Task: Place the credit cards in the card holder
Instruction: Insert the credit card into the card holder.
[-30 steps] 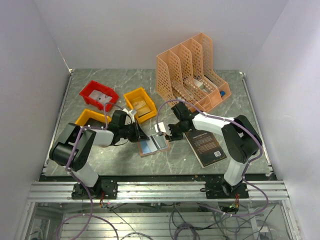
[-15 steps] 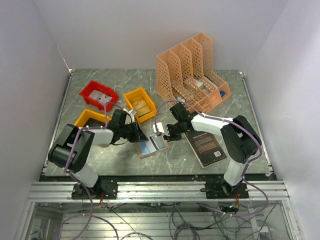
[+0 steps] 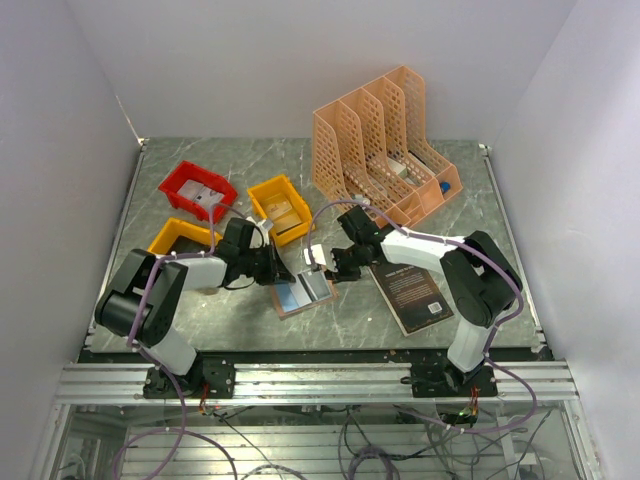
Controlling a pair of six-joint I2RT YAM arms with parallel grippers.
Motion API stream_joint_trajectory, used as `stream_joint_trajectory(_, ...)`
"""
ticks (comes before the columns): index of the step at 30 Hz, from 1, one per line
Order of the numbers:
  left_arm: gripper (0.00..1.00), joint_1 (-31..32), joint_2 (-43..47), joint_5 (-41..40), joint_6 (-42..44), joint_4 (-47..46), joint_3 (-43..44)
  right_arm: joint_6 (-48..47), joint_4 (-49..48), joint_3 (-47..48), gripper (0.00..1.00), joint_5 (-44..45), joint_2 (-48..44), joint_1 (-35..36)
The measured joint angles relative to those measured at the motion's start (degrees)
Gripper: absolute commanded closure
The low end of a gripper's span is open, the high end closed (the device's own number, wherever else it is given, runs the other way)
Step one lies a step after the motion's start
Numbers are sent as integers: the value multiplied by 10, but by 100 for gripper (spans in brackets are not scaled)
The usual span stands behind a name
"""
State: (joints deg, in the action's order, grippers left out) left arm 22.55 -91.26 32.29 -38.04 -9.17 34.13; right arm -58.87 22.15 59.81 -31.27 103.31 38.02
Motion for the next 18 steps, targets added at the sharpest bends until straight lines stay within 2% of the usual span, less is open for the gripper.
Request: stream_joint_trajectory(18,93,0,2,-6,5,8,0,14,-15,-2,79,7,1,8)
